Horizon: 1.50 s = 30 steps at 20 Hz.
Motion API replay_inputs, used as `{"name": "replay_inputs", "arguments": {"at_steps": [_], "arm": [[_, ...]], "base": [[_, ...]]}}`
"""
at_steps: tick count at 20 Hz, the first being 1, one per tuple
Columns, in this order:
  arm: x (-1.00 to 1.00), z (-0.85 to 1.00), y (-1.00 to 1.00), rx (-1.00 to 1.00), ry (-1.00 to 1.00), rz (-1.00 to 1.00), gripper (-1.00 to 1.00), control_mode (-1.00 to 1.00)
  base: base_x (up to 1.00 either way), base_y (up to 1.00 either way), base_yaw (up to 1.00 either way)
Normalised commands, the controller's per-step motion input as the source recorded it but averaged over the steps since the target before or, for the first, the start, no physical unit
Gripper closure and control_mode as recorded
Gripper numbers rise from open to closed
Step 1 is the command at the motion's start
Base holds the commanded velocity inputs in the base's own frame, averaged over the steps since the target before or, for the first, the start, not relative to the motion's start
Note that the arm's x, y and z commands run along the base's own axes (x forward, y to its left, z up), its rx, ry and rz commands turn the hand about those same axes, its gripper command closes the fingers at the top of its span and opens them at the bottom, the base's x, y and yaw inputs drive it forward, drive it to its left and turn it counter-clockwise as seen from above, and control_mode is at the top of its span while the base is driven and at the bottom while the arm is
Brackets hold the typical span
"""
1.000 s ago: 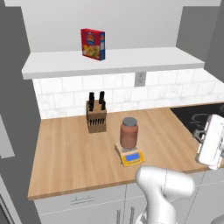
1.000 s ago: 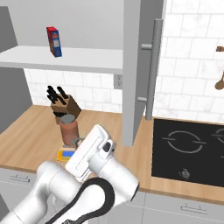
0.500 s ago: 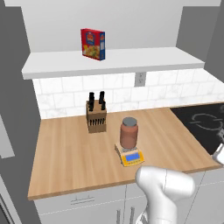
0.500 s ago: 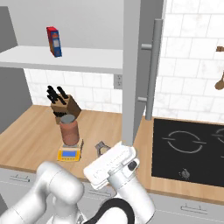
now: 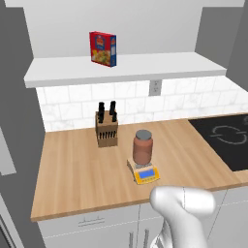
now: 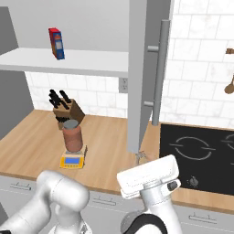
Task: Pick the honey bottle and place it on the digital scale for weighing, and close the cabinet.
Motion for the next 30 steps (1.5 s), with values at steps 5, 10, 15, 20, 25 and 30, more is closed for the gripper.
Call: {"name": "replay_inputs", "arguments": {"at_steps": [5,10,15,20,25,30], "arm": [[0.45,0.00,-0.82,0.10,0.33,-0.22,1.00,-1.00],[0.17,0.05,-0.94,0.10,0.28,-0.18,1.00,-1.00],[0.00,0.37,-0.62,0.13,-0.07,-0.03,1.00,-1.00],[0.05,0.59,-0.23,0.34,-0.35,0.17,1.00,-1.00],[0.40,0.41,0.05,0.19,-0.37,0.25,1.00,-1.00],[0.63,0.14,0.18,0.06,-0.22,0.28,1.00,-1.00]], "base": [[0.00,0.00,0.00],[0.00,0.00,0.00],[0.00,0.00,0.00],[0.00,0.00,0.00],[0.00,0.00,0.00],[0.00,0.00,0.00]]}}
